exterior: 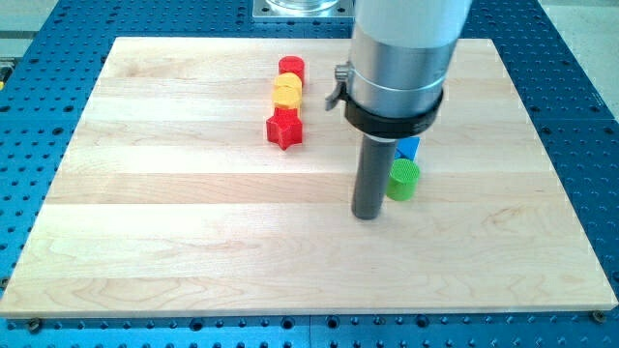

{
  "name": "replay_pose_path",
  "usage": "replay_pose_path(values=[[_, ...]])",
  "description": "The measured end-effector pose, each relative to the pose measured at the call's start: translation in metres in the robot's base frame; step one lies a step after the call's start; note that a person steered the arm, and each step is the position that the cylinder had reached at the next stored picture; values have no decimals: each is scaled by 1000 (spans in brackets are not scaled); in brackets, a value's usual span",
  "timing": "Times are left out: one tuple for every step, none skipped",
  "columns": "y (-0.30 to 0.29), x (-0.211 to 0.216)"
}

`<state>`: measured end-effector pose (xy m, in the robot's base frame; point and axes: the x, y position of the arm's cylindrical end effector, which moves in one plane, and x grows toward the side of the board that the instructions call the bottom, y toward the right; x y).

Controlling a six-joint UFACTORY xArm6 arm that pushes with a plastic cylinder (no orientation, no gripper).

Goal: Arrange the blue blocks and green circle to form a horizontal line

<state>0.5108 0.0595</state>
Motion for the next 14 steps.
replay_pose_path(values=[[-3,-8],[20,-14],[62,-18],[81,-21],[85,-13],[102,21],[106,-8],[106,-52],[106,-52],[100,-19],[44,14],[5,-2],[3,-5],[1,-22]])
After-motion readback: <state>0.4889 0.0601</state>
